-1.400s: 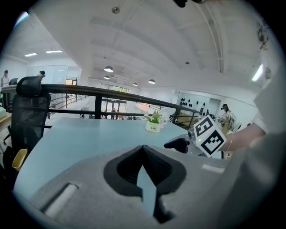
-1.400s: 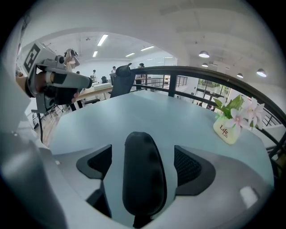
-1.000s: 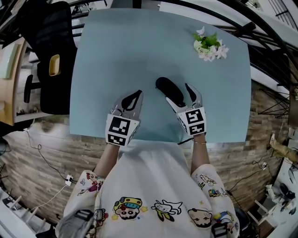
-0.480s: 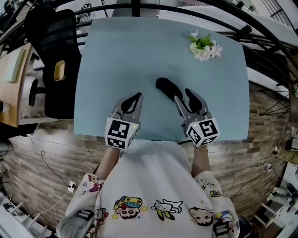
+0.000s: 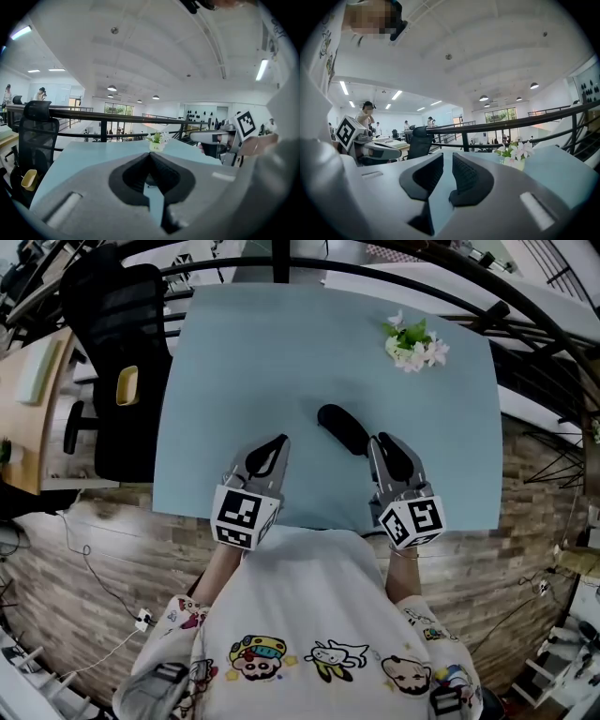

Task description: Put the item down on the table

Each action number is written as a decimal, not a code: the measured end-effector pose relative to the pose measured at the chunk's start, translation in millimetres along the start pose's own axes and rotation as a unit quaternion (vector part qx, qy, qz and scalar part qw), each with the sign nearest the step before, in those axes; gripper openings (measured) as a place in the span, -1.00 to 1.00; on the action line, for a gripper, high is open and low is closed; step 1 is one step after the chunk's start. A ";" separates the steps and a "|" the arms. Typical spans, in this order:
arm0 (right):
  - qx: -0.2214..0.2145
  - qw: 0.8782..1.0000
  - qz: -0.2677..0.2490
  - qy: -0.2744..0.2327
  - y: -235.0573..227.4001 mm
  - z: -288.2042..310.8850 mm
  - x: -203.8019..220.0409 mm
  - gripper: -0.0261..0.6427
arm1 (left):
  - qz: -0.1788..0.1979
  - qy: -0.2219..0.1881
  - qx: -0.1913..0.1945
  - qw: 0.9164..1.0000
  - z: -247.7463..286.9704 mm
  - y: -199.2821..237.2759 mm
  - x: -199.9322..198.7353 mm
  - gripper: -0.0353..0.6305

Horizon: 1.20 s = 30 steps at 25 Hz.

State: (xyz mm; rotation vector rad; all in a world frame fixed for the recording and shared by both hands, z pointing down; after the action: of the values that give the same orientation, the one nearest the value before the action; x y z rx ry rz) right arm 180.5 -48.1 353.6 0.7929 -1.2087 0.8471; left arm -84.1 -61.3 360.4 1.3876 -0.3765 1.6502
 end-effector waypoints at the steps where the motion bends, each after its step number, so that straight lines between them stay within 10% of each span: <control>1: 0.005 1.000 0.002 0.000 -0.3 -0.6 0.6 -0.71 | -0.001 -0.001 0.002 1.000 0.3 0.7 0.3 -0.90; 30: 0.016 1.000 0.014 0.018 -10.1 8.8 6.2 -0.89 | -0.018 0.000 0.007 1.000 10.9 19.1 -5.8 -0.90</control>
State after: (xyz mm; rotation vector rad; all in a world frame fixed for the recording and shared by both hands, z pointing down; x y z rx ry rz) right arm 186.2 -59.8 360.6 0.7853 -1.1783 0.9030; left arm -92.8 -81.9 364.6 1.3972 -0.3378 1.6257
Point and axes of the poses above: the fingertips, and each gripper's own axes: z forward along the fingers, y to its left, x out of its underside, the point moved 10 cm from there along -z, backward along the fingers, and after that the axes turned 12 degrees about -z, right-handed, at the moved point
